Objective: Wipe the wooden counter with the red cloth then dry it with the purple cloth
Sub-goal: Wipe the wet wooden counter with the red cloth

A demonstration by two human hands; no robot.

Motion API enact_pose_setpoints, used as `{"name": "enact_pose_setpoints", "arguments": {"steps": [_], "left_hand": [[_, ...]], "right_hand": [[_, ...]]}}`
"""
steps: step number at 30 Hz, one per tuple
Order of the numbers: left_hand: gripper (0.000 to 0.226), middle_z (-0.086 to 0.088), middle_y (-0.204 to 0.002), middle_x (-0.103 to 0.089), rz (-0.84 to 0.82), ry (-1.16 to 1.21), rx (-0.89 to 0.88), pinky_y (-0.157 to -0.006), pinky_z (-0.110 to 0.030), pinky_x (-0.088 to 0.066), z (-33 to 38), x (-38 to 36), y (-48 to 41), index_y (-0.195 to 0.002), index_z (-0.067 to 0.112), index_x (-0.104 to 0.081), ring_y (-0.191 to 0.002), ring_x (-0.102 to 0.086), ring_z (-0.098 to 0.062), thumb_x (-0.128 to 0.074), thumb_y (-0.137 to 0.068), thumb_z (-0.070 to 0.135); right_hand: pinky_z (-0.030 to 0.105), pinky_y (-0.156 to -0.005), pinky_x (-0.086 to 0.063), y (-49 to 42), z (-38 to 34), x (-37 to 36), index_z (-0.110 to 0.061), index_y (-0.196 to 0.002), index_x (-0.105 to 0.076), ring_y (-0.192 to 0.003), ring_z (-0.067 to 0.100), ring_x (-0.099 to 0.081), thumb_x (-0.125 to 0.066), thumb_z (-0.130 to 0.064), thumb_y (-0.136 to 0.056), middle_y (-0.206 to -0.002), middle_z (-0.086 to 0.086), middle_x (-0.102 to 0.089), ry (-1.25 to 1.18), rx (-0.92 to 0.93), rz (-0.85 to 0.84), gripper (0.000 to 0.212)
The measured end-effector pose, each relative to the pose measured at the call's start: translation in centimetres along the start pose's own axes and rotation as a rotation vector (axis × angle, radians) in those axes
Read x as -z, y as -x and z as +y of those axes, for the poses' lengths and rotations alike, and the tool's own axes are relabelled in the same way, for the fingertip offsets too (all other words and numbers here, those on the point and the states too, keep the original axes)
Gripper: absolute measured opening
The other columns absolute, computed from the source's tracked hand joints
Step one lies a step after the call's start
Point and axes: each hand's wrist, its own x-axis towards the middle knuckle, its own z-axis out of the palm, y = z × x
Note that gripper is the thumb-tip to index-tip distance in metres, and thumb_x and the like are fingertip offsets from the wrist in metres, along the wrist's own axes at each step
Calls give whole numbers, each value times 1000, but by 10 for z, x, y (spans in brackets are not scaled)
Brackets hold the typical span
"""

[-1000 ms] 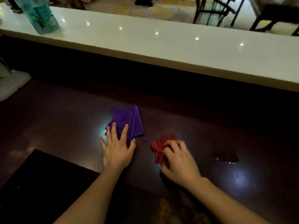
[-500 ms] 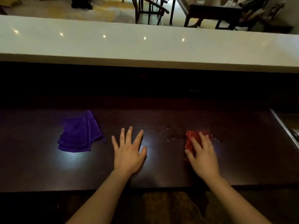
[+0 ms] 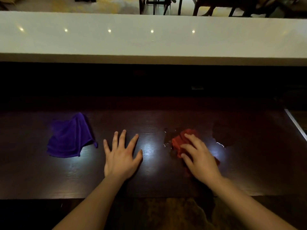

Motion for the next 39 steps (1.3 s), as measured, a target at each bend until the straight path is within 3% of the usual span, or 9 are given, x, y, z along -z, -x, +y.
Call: {"name": "enact_pose_setpoints", "arguments": {"steps": [3,7,10,16,24,30,35,37,39], "left_hand": [[64,-7,-162,-20,18,7,-1,-116,-60,4,0,-1,0,-149,44,-22,-149,-1,-28,-25,-89,65],[63,-6,-162,-19,24,15,6,-116,-60,4,0,-3,-1,-149,45,-22,-149,0,-27,-25,-90,65],[62,-5,-162,-18,25,23,7,-117,-59,4,-1,-2,0,-149,46,-21,-149,2,-26,-24,-90,65],[60,-5,-161,-20,39,34,8,-117,-59,3,-2,-2,1,-148,45,-24,-149,-1,-25,-24,-91,62],[59,-5,-161,-21,32,40,14,-117,-59,1,-1,1,0,-148,44,-26,-149,-3,-26,-25,-91,60],[59,-5,-161,-22,38,35,12,-117,-59,0,-1,1,1,-148,45,-26,-149,-5,-26,-25,-91,61],[58,-5,-161,-21,27,23,16,-117,-60,0,-1,1,1,-148,45,-24,-149,-4,-27,-23,-92,61],[58,-5,-161,-21,24,23,13,-117,-60,0,-2,1,1,-148,45,-24,-149,-4,-26,-23,-92,60],[57,-5,-161,-23,30,31,13,-117,-60,-1,-2,1,1,-147,45,-26,-149,-5,-26,-24,-92,59]], "right_hand": [[33,-108,-36,45,9,6,-26,-105,-59,-134,22,-40,-60,-29,-84,-145,-2,-42,69,288,-148,21],[36,-92,-46,12,32,22,-17,-95,-59,-114,29,-52,-62,-24,-81,-132,3,-48,65,-33,16,16],[40,-99,-43,-38,13,10,-8,-99,-64,-118,36,-49,-65,-12,-81,-135,12,-50,31,-221,84,19],[41,-110,-37,20,5,-4,-25,-107,-57,-137,24,-37,-53,-31,-90,-147,1,-41,76,238,-105,18],[43,-110,-36,-79,1,-11,-10,-110,-63,-134,36,-39,-61,-12,-87,-147,12,-43,-13,-217,79,22],[39,-111,-35,-39,15,-10,-15,-101,-60,-134,31,-43,-63,-14,-86,-142,9,-52,59,254,-92,16],[36,-112,-30,-95,18,2,-6,-111,-62,-133,32,-42,-59,-10,-89,-138,10,-55,-16,-185,33,22],[36,-111,-30,-113,-11,-5,-11,-117,-62,-134,28,-39,-58,-16,-91,-139,5,-55,-48,-145,-45,27],[38,-111,-33,-109,-32,-14,-18,-108,-63,-136,23,-39,-61,-18,-89,-141,-3,-53,-78,81,-189,19]]}}
